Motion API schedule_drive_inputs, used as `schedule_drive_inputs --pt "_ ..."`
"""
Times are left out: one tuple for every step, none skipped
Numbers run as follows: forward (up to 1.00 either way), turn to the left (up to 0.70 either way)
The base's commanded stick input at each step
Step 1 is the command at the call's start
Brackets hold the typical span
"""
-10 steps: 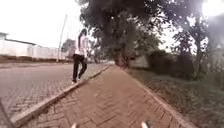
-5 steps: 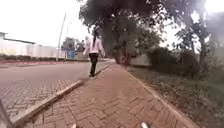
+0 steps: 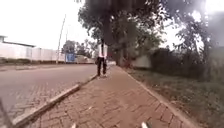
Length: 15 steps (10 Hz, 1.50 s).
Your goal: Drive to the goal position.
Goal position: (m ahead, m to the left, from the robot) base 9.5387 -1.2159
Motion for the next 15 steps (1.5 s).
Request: schedule_drive_inputs --pt "0.50 0.00" --pt "0.50 0.00" --pt "0.50 0.00" --pt "0.50 0.00" --pt "0.50 0.00" --pt "0.50 0.00" --pt "0.50 0.00" --pt "0.50 0.00" --pt "0.50 0.00" --pt "0.50 0.00" --pt "0.50 0.00" --pt "0.50 0.00" --pt "0.50 0.00" --pt "0.50 0.00" --pt "0.50 0.00"
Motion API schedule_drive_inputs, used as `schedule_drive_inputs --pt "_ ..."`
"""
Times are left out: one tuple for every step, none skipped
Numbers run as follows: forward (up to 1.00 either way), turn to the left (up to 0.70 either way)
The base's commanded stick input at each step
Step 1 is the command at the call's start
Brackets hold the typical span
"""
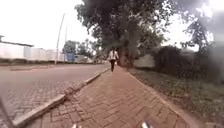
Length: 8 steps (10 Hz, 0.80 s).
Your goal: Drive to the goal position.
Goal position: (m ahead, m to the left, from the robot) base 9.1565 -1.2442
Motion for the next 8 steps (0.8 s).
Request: schedule_drive_inputs --pt "0.50 0.00" --pt "0.50 0.00" --pt "0.50 0.00" --pt "0.50 0.00" --pt "0.50 0.00" --pt "0.50 0.00" --pt "0.50 0.00" --pt "0.50 0.00"
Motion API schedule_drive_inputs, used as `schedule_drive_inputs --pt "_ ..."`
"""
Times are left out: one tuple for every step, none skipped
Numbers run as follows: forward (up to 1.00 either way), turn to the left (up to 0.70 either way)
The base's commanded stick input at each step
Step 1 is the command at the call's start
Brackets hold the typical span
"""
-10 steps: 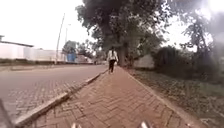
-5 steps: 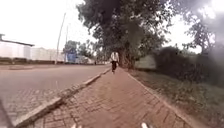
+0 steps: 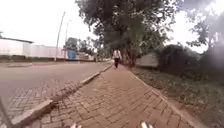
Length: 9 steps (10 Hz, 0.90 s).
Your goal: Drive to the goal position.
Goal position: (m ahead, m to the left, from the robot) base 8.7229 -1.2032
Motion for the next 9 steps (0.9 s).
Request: schedule_drive_inputs --pt "0.50 0.00" --pt "0.50 0.00" --pt "0.50 0.00" --pt "0.50 0.00" --pt "0.50 0.00" --pt "0.50 0.00" --pt "0.50 0.00" --pt "0.50 0.00" --pt "0.50 0.00"
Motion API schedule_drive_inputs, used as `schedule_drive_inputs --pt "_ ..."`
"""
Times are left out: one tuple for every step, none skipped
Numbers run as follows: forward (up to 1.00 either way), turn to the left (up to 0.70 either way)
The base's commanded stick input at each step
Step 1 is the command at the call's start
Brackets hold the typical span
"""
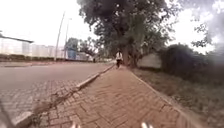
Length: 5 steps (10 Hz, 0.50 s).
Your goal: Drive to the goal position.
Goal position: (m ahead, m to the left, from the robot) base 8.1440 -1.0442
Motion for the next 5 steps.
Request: schedule_drive_inputs --pt "0.50 0.00" --pt "0.50 0.00" --pt "0.50 -0.03" --pt "0.50 -0.27" --pt "0.50 -0.50"
